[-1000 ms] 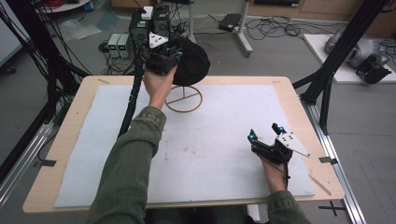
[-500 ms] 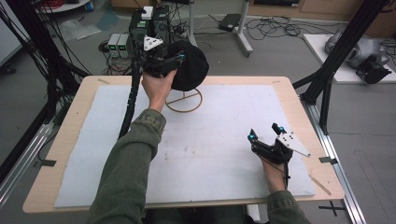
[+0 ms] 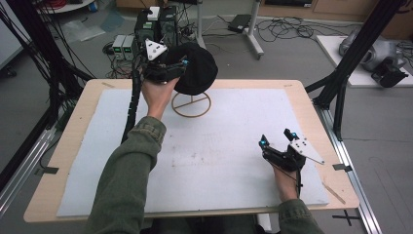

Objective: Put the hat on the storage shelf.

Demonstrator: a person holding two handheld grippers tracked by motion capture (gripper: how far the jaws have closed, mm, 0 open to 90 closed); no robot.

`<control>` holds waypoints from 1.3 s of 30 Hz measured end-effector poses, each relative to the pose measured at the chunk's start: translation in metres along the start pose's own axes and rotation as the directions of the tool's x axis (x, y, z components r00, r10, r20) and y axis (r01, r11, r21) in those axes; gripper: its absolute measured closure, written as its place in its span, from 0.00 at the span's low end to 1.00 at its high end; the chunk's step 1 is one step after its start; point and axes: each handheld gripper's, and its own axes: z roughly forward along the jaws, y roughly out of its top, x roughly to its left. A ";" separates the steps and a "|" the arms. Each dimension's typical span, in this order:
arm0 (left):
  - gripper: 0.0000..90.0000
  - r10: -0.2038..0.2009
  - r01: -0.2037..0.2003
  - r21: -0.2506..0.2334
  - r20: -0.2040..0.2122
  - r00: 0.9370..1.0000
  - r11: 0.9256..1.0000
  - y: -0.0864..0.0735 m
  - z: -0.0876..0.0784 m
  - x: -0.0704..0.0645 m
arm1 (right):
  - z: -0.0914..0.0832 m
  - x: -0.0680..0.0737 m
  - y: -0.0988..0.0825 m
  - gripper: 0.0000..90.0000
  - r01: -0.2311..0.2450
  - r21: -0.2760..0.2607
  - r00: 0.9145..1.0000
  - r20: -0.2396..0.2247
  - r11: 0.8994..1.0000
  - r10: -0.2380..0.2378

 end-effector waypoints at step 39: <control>0.21 -0.078 0.054 -0.180 -0.129 0.989 0.982 -0.072 -0.141 0.051 | 0.001 0.002 -0.001 0.11 0.016 0.006 0.999 0.036 1.000 -0.017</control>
